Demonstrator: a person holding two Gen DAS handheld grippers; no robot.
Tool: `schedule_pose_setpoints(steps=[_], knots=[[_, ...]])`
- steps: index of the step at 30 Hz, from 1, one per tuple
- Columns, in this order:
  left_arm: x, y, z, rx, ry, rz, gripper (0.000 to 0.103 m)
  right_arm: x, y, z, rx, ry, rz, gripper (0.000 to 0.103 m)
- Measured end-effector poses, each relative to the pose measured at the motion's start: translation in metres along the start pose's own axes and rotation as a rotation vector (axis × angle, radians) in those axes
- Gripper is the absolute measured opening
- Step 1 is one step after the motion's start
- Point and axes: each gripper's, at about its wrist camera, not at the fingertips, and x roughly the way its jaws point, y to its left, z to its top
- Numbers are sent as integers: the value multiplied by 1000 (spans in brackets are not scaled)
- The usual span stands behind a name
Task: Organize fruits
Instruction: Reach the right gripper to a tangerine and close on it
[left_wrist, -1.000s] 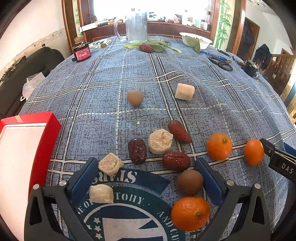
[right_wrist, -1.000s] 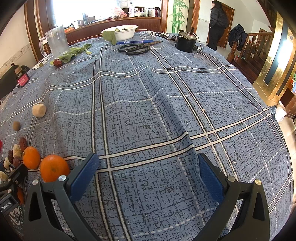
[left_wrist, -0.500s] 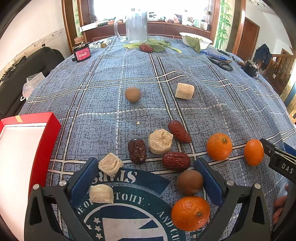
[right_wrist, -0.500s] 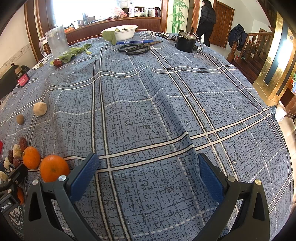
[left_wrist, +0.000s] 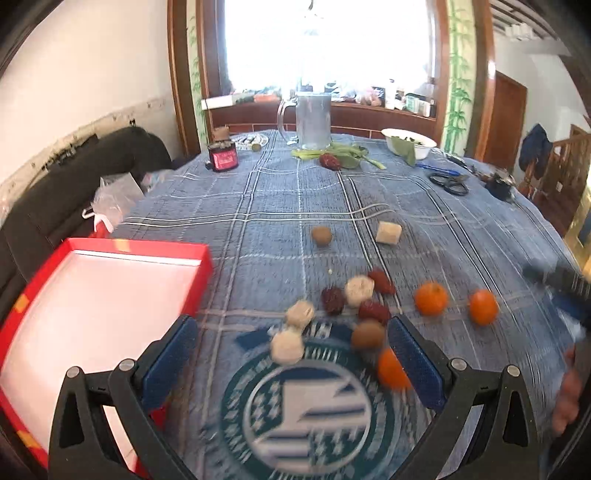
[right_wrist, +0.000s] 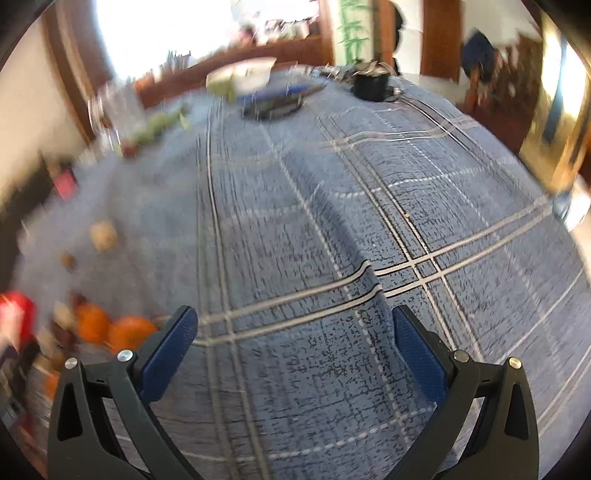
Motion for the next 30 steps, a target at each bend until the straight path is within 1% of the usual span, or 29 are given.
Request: schedule_pose_setpoints(steps=[1, 2, 4, 5, 8, 9, 10, 12, 13, 15, 17, 20, 23, 24, 27, 29, 30], knots=[[-5, 0, -5, 12, -2, -3, 102, -8, -4, 1, 31, -36, 53, 103], [-11, 0, -9, 27, -6, -3, 102, -13, -4, 0, 40, -62, 85, 103], [-21, -1, -17, 54, -10, -1, 102, -26, -1, 0, 27, -108, 144, 103], [-23, -3, -17, 60, -8, -10, 102, -30, 4, 0, 6, -117, 178, 103], [-23, -10, -14, 56, 1, -51, 102, -32, 27, -6, -95, -99, 258, 103], [-23, -14, -12, 62, 4, -61, 102, -33, 38, -10, -148, -93, 262, 103], [-22, -17, -12, 67, 9, -64, 102, -32, 48, -12, -200, -91, 249, 103], [-22, -20, -12, 69, 12, -64, 102, -30, 59, -21, -271, -83, 229, 103], [-21, -20, -12, 69, 11, -63, 102, -29, 65, -24, -302, -73, 236, 101], [-23, -19, -14, 67, 5, -48, 102, -27, 66, -28, -327, -64, 245, 101], [-25, -18, -14, 67, -4, -41, 102, -25, 67, -31, -349, -65, 219, 100], [-27, -18, -15, 73, -14, -23, 102, -21, 65, -31, -356, -42, 223, 98], [-27, -18, -15, 68, -16, -19, 102, -19, 68, -33, -378, -39, 205, 91], [-27, -17, -15, 68, -14, -18, 102, -19, 68, -34, -385, -35, 203, 88], [-26, -21, -15, 76, -12, -17, 102, -16, 71, -36, -399, -27, 186, 84], [-25, -23, -15, 80, -10, -19, 102, -12, 73, -36, -405, -18, 180, 77], [-25, -24, -15, 83, -9, -22, 102, -9, 74, -36, -407, -6, 178, 72]])
